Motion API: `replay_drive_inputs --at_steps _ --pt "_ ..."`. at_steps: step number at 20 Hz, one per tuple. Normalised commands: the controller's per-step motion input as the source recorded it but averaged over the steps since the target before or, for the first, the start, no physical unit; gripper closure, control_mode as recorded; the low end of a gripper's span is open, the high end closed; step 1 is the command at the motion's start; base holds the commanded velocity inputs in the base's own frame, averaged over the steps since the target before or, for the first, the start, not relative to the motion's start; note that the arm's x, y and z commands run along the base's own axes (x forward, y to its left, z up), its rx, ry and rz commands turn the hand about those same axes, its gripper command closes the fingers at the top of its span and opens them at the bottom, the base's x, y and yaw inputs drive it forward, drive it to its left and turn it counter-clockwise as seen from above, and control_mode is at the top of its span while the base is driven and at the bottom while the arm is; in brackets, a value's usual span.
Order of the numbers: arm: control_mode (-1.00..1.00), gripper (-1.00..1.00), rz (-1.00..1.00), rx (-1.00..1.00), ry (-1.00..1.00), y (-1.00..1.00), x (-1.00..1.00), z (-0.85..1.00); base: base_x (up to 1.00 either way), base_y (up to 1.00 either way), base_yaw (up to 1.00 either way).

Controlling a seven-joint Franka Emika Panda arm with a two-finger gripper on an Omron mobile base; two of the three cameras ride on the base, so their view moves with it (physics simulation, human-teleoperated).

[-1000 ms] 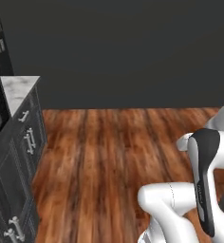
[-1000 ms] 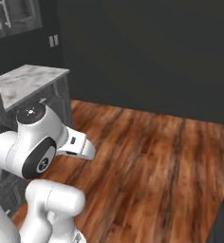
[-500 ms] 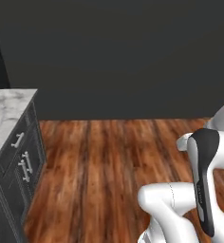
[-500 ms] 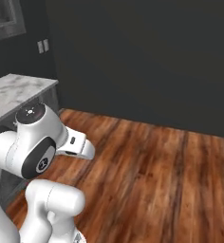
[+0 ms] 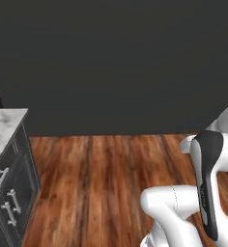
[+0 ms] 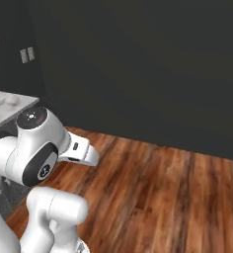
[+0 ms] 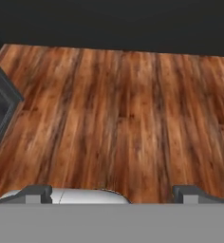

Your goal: Four empty soda cans are scattered around the kitchen. Gather all the cans and cluster them next to the stove for recycling.

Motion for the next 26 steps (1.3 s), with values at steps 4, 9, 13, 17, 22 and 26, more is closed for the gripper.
replay_drive_inputs --at_steps 4,9,13,17,22,26 --pt "1.0 -1.0 0.0 0.0 0.0 0.0 0.0 0.0 0.79 0.09 0.1" --pt "1.0 -1.0 0.0 0.0 0.0 0.0 0.0 0.0 0.32 0.11 0.66" --pt "1.0 -1.0 0.0 0.0 0.0 0.0 0.0 0.0 0.16 0.0 0.86" --pt "1.0 -1.0 0.0 0.0 0.0 0.0 0.0 0.0 0.12 0.0 0.91" --pt "1.0 -1.0 0.0 0.0 0.0 0.0 0.0 0.0 0.21 0.0 0.84" --pt "1.0 -1.0 0.0 0.0 0.0 0.0 0.0 0.0 0.47 0.0 0.76"
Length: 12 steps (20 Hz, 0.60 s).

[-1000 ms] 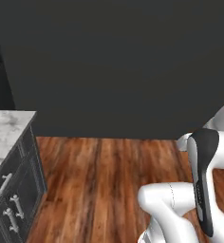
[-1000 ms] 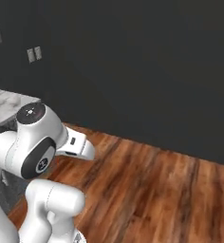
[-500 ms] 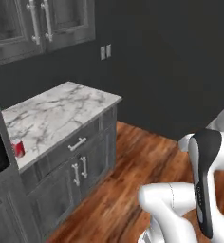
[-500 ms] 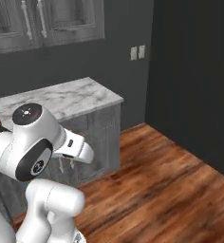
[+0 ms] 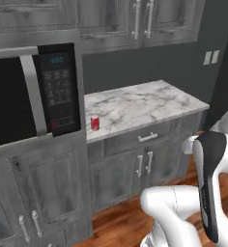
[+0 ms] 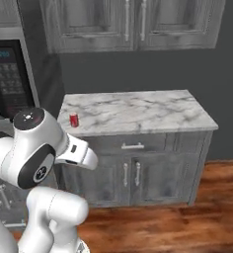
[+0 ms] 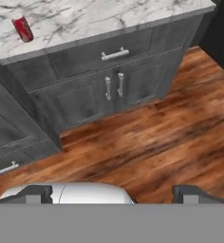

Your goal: Four empty soda cans are scattered around the kitchen. Gather all the cans and cluster them next to the stove for recycling.

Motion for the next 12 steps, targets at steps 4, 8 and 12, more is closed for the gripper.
replay_drive_inputs --at_steps 4,8,12 --pt "1.0 -1.0 0.0 0.0 0.0 0.0 0.0 0.0 0.81 0.0 0.63" --pt "1.0 -1.0 0.0 0.0 0.0 0.0 0.0 0.0 0.92 -0.09 0.45" --pt "1.0 -1.0 0.0 0.0 0.0 0.0 0.0 0.0 0.38 -0.1 0.13"
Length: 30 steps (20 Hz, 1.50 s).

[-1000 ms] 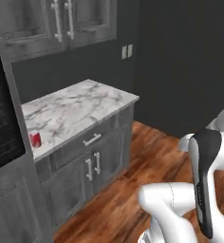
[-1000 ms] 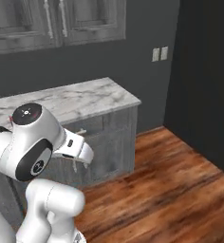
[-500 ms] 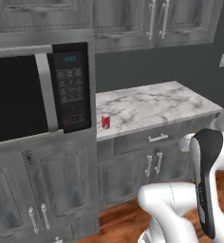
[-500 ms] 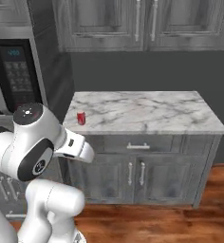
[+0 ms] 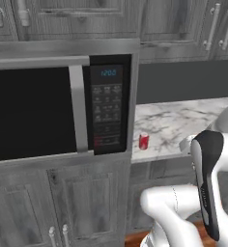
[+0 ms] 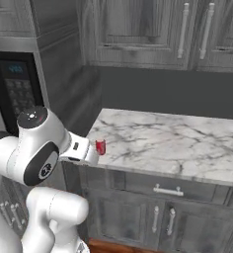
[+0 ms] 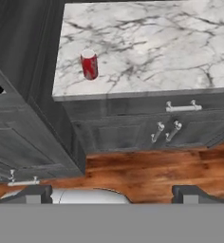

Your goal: Four empty soda cans are scattered around the kitchen. Gather all the cans and cluster them next to the stove for recycling.

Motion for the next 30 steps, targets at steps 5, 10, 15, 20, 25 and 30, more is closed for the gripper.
replay_drive_inputs --at_steps 5,10,15,20,25,30 --pt "1.0 -1.0 0.0 0.0 0.0 0.0 0.0 0.0 0.24 -0.19 0.02" --pt "1.0 -1.0 0.0 0.0 0.0 0.0 0.0 0.0 0.25 -0.71 0.01" --pt "1.0 -1.0 0.0 0.0 0.0 0.0 0.0 0.0 0.38 -0.51 0.04" --pt "1.0 -1.0 0.0 0.0 0.0 0.0 0.0 0.0 0.41 0.0 0.02" --pt "1.0 -1.0 0.0 0.0 0.0 0.0 0.0 0.0 0.27 0.0 0.0" --pt "1.0 -1.0 0.0 0.0 0.0 0.0 0.0 0.0 0.33 0.0 0.0"
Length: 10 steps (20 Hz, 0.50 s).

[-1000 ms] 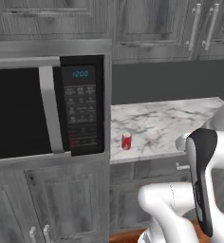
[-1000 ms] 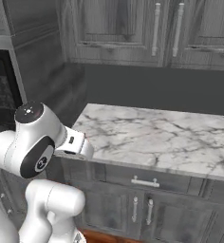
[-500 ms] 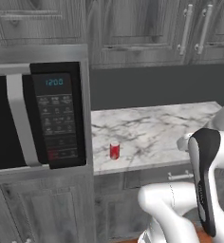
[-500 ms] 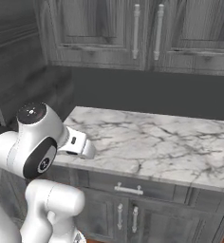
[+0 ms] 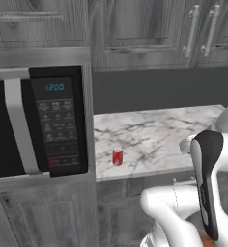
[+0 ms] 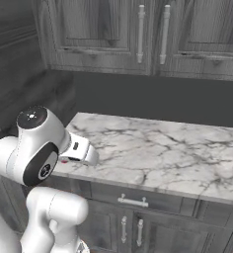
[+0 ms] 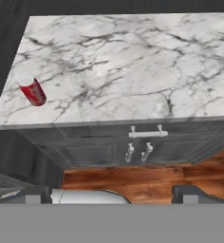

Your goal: Four empty soda cans are scattered around the kitchen. Gather all the cans and cluster them next to the stove for recycling.

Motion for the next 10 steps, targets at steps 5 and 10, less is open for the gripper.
replay_drive_inputs --at_steps 5,10 --pt "1.0 -1.0 0.0 0.0 0.0 0.0 0.0 0.0 0.31 0.0 0.0" --pt "1.0 -1.0 0.0 0.0 0.0 0.0 0.0 0.0 0.31 0.02 0.0"
